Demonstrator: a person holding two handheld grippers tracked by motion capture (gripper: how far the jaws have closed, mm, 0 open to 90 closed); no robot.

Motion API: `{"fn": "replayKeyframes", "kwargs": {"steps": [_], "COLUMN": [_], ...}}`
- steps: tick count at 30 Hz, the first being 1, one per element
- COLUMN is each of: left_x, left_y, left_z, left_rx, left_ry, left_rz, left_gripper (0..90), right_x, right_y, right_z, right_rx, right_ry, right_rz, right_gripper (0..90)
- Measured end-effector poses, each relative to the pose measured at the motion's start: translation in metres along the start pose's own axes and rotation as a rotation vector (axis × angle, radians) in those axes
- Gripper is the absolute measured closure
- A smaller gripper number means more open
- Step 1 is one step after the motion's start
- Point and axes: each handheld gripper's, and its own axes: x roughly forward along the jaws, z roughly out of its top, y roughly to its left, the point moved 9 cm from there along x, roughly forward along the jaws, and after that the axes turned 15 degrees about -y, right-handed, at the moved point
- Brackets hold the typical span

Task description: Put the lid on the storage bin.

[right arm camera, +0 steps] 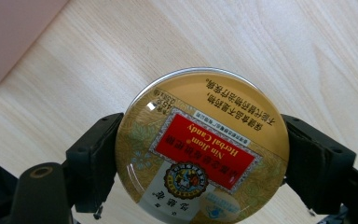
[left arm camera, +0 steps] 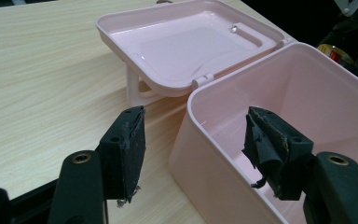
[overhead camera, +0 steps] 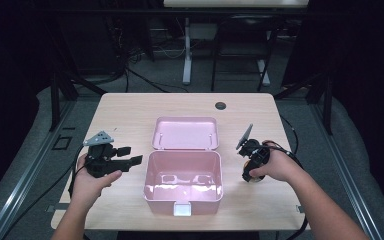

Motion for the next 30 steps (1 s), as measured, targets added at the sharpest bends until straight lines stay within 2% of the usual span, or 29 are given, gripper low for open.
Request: {"fn": "replayKeyframes", "kwargs": {"steps": [7,20,30], "left_x": [0.0,0.0,-0.001], "left_y": [0.0,0.0,0.001], "left_z": [0.0,0.0,0.0], "left_rx": [0.0,-0.001,-0.001], "left_ry": [0.001,0.001,0.002], "left_rz": [0.0,0.001,0.0], "left_gripper": [38.4,38.4,38.4], "right_x": [-0.009,-0.029,-0.037], "right_y": [0.001,0.01,0.015], "right_z": [0.006,0.02,0.028], "right_rx": [-0.025,-0.049,-0.073], "right_ry": [0.003,0.001,-0.009], "right_rz": [-0.002,0.015,0.022], "right_gripper": [19.6,19.6,19.6]}}
